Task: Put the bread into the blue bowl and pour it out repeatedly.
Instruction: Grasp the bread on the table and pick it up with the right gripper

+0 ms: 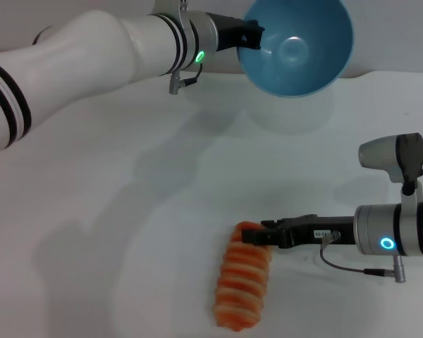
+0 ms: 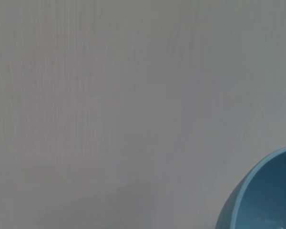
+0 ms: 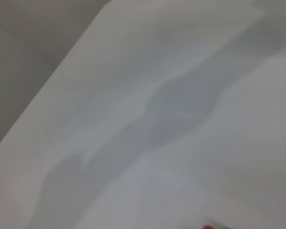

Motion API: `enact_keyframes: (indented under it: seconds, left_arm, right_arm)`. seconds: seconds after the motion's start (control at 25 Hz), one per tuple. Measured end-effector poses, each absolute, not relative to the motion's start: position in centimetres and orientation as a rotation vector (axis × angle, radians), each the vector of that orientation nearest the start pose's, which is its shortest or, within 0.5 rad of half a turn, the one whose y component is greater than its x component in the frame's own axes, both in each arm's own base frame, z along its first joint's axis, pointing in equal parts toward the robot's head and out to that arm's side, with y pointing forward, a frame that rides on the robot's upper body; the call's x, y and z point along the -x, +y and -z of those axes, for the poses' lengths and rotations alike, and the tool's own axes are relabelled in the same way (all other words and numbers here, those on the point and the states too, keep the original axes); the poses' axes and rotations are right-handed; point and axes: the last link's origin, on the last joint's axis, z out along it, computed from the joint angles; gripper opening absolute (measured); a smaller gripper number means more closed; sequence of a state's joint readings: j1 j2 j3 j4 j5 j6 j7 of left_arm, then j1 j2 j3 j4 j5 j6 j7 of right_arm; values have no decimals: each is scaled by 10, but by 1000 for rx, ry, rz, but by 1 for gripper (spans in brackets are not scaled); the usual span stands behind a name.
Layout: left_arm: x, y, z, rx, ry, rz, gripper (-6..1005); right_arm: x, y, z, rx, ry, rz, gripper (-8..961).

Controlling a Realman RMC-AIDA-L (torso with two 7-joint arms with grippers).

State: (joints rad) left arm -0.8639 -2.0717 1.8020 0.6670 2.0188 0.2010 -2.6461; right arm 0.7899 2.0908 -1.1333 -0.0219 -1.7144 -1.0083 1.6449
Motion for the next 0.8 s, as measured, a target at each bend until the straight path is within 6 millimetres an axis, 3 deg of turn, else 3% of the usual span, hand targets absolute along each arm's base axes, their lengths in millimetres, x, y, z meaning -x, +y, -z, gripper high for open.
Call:
enact_keyframes:
  seconds: [0.2, 0.4, 0.8]
  left_arm:
    - [135, 460, 83, 2159, -849, 377, -2]
    - [138, 461, 84, 2157, -852, 361, -2]
    - [141, 459, 84, 2154, -861, 356, -2]
  right_arm:
    - [-263, 324, 128, 2630, 1399, -338, 591]
    - [-264, 323, 128, 2655, 1339, -349, 413]
    - [-253, 326, 117, 2704, 1219, -501, 365]
